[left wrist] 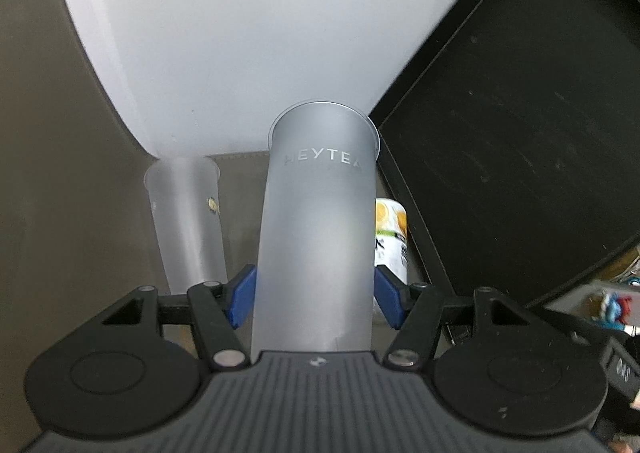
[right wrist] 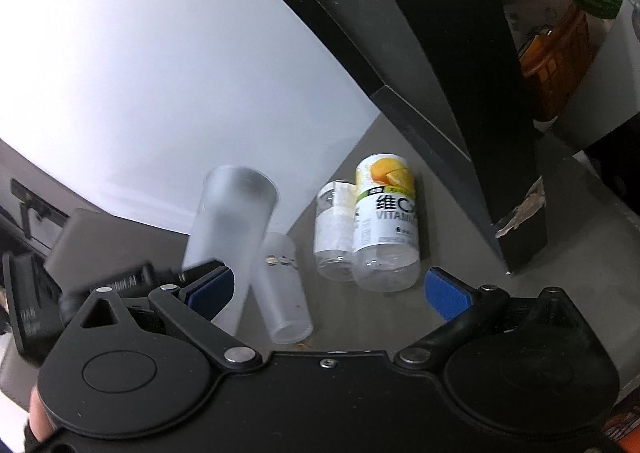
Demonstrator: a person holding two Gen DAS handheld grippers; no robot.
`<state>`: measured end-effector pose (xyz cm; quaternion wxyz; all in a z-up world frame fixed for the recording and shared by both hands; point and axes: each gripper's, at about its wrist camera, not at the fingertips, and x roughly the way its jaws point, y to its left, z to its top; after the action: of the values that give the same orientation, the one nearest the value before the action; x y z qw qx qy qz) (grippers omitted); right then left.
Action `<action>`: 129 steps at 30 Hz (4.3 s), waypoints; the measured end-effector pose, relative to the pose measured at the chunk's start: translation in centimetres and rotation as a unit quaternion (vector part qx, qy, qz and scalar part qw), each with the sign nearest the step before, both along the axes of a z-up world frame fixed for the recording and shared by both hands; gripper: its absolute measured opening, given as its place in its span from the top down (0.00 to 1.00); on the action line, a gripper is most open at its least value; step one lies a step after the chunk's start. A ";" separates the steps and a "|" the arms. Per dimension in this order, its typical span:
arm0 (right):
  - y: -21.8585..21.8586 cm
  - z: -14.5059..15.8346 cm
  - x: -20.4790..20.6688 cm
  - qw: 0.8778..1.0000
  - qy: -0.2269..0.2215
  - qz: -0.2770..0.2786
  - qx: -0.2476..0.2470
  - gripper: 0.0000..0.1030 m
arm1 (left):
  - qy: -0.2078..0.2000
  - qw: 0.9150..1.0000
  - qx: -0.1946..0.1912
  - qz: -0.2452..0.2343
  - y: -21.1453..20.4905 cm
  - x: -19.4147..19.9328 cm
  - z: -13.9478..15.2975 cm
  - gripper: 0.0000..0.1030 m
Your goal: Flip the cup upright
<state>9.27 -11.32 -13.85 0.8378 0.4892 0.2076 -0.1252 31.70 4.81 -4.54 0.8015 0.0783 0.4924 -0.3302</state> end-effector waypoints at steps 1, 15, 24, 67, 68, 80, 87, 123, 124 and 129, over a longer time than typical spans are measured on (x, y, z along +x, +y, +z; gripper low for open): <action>0.2 0.1 0.0 1.000 -0.003 0.001 -0.001 0.00 | 0.001 1.000 -0.001 0.001 0.3 -0.3 0.1 0.40; 1.2 -0.3 -0.6 0.999 -0.023 0.017 0.046 0.00 | 0.014 1.000 -0.021 -0.007 2.4 -4.2 1.2 0.40; 2.1 -1.0 -0.3 0.994 -0.033 0.042 0.091 0.00 | 0.036 0.999 -0.030 -0.026 2.6 -7.8 1.0 0.40; 2.7 -1.4 0.0 0.988 -0.028 0.108 0.104 0.17 | 0.066 0.995 0.030 -0.074 5.5 -14.9 0.1 0.38; 2.8 -1.0 -0.1 0.989 -0.027 0.109 0.091 0.17 | 0.067 0.995 0.033 -0.073 5.5 -14.8 0.1 0.37; 5.3 4.0 -1.3 0.989 -0.027 0.099 -0.103 0.17 | 0.058 0.996 0.037 -0.063 5.7 -14.4 1.0 0.37; 6.6 5.4 -1.5 0.978 -0.014 0.084 -0.191 0.17 | 0.049 0.997 0.030 -0.045 6.5 -13.5 1.9 0.37; 12.8 9.7 -1.2 0.877 0.058 0.164 -0.447 0.17 | -0.011 0.999 -0.050 0.000 3.4 -7.8 6.9 0.37; 12.7 9.6 -1.3 0.877 0.060 0.164 -0.447 0.17 | -0.009 0.999 -0.050 -0.003 3.3 -7.9 6.8 0.37; 12.5 9.6 -0.7 0.880 0.064 0.167 -0.440 0.17 | 0.010 0.999 -0.048 -0.011 2.5 -7.8 5.4 0.37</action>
<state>8.55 1.23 -4.24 0.9601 0.0194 0.2631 -0.0929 23.92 7.32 0.90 0.7956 0.0419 0.4829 -0.3635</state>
